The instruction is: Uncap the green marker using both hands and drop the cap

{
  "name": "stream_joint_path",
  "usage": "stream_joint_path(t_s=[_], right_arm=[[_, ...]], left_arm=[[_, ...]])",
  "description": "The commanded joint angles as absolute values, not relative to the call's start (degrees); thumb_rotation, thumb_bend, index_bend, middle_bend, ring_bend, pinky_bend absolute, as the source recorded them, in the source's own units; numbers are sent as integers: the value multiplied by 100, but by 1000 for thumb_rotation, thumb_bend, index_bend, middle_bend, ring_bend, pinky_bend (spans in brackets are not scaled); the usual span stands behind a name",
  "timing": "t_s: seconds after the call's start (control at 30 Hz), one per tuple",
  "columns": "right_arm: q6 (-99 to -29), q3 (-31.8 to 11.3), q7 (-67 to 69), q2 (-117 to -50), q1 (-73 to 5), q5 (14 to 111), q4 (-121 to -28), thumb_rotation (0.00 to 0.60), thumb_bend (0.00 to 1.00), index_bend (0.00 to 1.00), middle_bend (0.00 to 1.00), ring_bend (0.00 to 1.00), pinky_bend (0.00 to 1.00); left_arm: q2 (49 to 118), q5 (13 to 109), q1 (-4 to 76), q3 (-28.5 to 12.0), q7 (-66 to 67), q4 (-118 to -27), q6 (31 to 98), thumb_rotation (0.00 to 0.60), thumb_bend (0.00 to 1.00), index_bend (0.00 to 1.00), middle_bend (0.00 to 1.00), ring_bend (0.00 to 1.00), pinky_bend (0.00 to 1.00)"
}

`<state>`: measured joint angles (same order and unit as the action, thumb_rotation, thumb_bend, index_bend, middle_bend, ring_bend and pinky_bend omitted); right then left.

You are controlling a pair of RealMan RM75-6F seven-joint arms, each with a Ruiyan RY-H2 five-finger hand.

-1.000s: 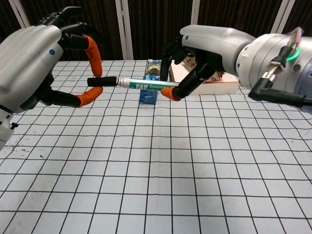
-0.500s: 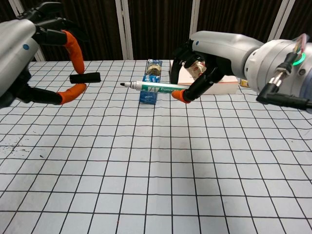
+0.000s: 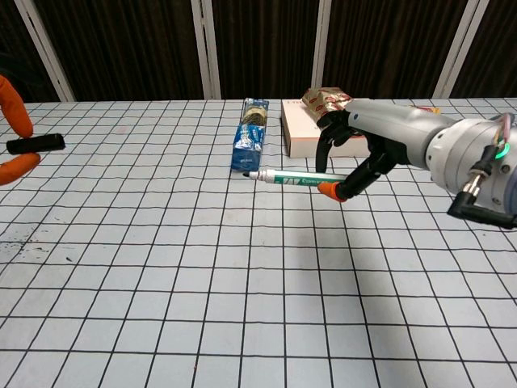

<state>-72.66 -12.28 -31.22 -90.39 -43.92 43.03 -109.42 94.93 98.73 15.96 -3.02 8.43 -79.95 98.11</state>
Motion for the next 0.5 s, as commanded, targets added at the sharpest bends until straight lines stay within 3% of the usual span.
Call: stream_joint_path(t_s=[0.03,0.27,0.5], right_arm=[[-7063,-1126,-2924,-9174,-4336,4419,-10650,600,497,650,79,165,68],[-6754,-1025,-2749,-9468,-4335,4509,-10113,600,499,649,79,165,68],[-6504,-954,-2628,-9753,-4317,4536,-9654,600,500,649,79,165,68]], left_arm=[[9596,9296,1701,-375,-46,-7455,9123,600,439,602,241,0,0],[10041,9038,2134,-478,-874,-6776,8249,600,438,581,233,0,0],[10418,8922,2406,-537,-1418,-6300,7803,600,438,577,230,0,0]])
